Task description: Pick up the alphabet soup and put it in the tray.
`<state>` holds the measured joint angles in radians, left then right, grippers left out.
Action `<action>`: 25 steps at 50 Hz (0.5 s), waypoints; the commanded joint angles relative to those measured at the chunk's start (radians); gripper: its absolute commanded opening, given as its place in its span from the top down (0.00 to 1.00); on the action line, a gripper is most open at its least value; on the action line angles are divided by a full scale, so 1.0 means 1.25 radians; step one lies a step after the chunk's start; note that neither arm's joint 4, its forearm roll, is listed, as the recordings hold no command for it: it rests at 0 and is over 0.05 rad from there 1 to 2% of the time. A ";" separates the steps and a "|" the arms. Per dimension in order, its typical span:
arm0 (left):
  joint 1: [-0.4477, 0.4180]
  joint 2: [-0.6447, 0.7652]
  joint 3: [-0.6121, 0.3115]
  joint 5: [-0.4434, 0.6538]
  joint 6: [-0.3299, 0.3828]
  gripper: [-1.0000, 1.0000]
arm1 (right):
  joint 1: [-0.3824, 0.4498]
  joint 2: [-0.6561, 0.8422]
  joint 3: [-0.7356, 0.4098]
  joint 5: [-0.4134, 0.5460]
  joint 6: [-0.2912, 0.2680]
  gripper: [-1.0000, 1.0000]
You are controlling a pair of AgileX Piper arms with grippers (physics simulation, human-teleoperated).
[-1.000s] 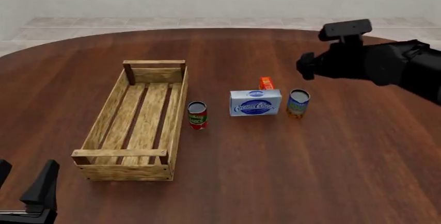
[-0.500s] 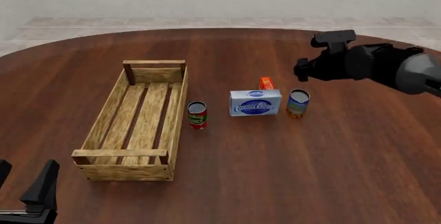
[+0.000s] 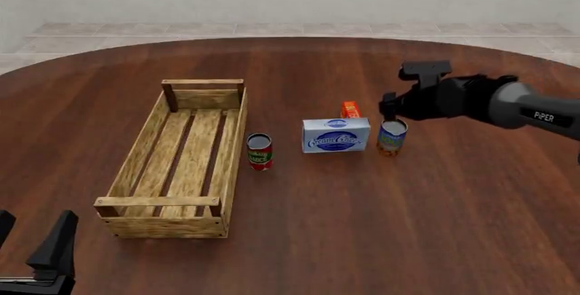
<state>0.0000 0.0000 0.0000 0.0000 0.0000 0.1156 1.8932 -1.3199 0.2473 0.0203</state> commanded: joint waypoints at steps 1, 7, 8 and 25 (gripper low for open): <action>0.000 0.000 0.000 0.000 0.000 0.00 | -0.005 0.041 -0.009 -0.014 0.003 0.00; 0.000 0.000 0.000 0.000 0.000 0.00 | -0.005 0.060 -0.009 -0.023 0.010 0.00; 0.000 0.000 0.000 0.000 0.000 0.00 | -0.006 0.063 -0.011 -0.023 0.008 0.00; 0.000 0.000 0.000 0.000 0.000 0.00 | -0.003 0.106 0.006 -0.062 0.020 0.00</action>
<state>0.0000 0.0000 0.0000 0.0000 0.0000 0.1095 1.9936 -1.3210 0.1941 0.0376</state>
